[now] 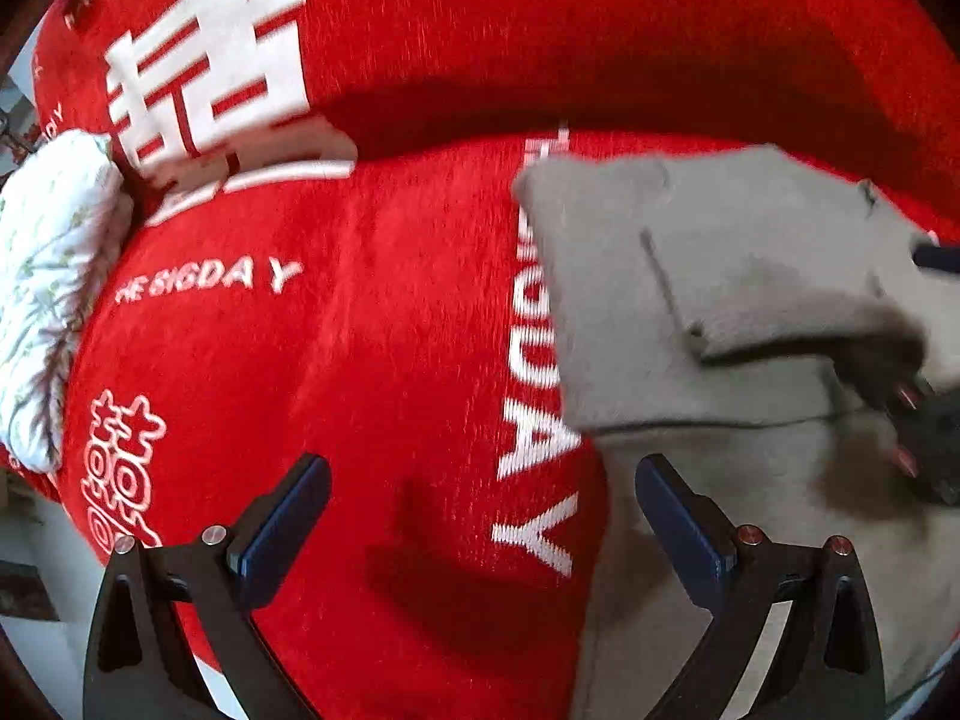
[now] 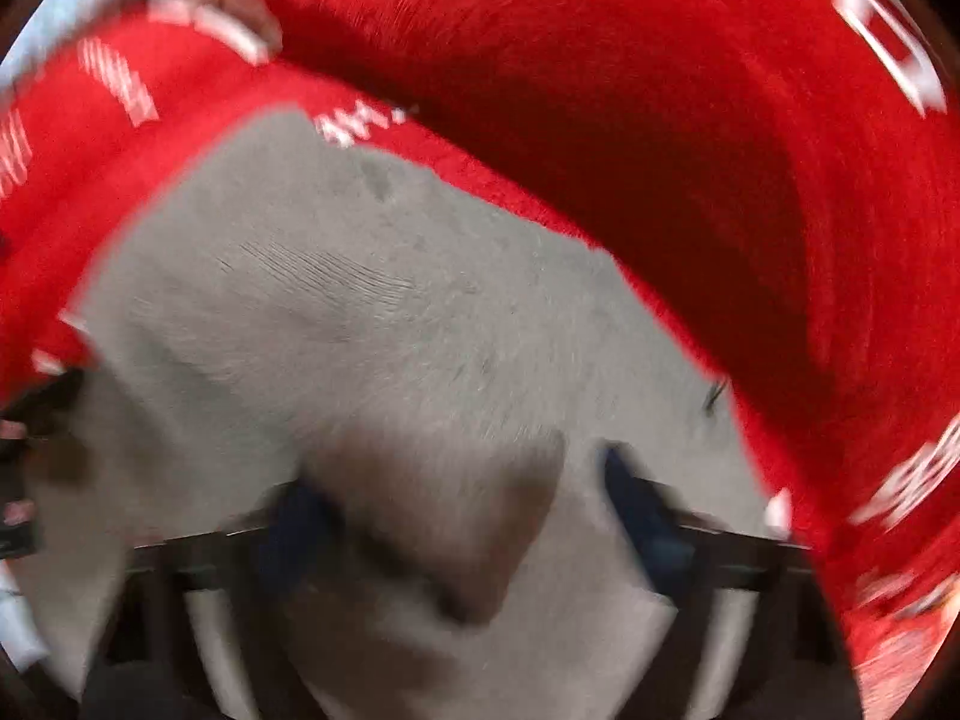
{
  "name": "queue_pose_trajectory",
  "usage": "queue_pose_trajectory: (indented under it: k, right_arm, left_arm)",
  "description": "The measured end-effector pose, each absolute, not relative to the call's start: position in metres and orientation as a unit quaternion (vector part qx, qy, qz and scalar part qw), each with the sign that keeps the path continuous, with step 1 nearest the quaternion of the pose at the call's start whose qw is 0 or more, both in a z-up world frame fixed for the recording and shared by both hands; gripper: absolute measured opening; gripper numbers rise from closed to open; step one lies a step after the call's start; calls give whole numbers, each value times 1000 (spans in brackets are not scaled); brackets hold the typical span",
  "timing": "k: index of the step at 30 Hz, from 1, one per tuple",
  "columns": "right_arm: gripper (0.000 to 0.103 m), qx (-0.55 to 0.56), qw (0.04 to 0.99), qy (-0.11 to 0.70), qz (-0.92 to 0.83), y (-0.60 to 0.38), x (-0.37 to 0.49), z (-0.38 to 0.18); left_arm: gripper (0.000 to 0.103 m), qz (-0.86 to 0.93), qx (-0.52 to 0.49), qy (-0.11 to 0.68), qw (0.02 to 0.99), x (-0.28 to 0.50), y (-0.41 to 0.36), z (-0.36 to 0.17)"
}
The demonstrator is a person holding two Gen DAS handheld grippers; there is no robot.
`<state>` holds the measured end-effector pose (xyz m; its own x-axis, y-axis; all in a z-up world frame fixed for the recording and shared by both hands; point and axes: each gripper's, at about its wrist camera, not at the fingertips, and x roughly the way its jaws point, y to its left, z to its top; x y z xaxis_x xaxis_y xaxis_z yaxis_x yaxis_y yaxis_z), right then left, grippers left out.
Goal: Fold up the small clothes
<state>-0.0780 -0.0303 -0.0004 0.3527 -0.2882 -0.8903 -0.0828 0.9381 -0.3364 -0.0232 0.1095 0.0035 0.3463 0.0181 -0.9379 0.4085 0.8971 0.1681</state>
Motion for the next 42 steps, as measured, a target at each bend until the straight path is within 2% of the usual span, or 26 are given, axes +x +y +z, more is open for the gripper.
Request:
queue_pose_trajectory:
  k: [1,6,11,13,14,15,17,19,25,31,33,34,35,36,37,38,42]
  right_arm:
    - [4,-149,806,570,-55,-32,-74,0]
    - [7,164,850,495,-71,-132,-111,39]
    - [7,422,775,448,-141,-235,-176,-3]
    - [16,485,744,434,-153,-252,-195,-22]
    - [34,518,724,426,-160,-260,-207,-31]
    - [44,553,713,403,-154,-264,-218,-36]
    - [57,597,694,374,-148,-265,-232,-38]
    - [63,613,683,372,-140,-255,-238,-34]
    - [64,647,649,400,-12,-169,-209,-38]
    - [64,663,617,419,58,-68,-143,-62]
    - [63,665,619,415,55,-58,-130,-67]
    - [61,665,621,411,50,-56,-122,-66]
    - [45,666,624,406,46,-57,-121,-62]
    - [11,666,626,403,42,-56,-119,-61]
    - [7,668,624,402,45,-54,-113,-61]
    - [7,673,623,394,50,-54,-108,-58]
    - [7,654,638,400,78,-36,-96,-52]
  left_arm:
    - [101,-120,187,558,799,-24,107,-1]
    - [101,-89,176,551,811,-17,95,-8]
    - [101,-94,180,553,808,-2,98,-8]
    - [101,-113,185,558,801,4,99,-11]
    - [101,-119,192,560,797,3,99,-11]
    - [101,-123,202,560,794,2,100,-10]
    - [101,-139,210,562,788,-2,104,-6]
    - [101,-151,206,572,780,-4,114,1]
    - [101,-170,98,604,772,36,143,24]
    - [101,-210,2,652,729,110,111,-8]
    - [84,-220,0,670,709,123,94,-24]
    - [67,-221,5,677,702,126,90,-30]
    - [66,-221,12,684,695,129,84,-36]
    - [60,-227,19,674,703,130,80,-33]
    - [24,-240,18,671,702,130,77,-30]
    - [9,-256,10,675,692,132,75,-29]
    - [9,-266,26,656,706,132,83,-16]
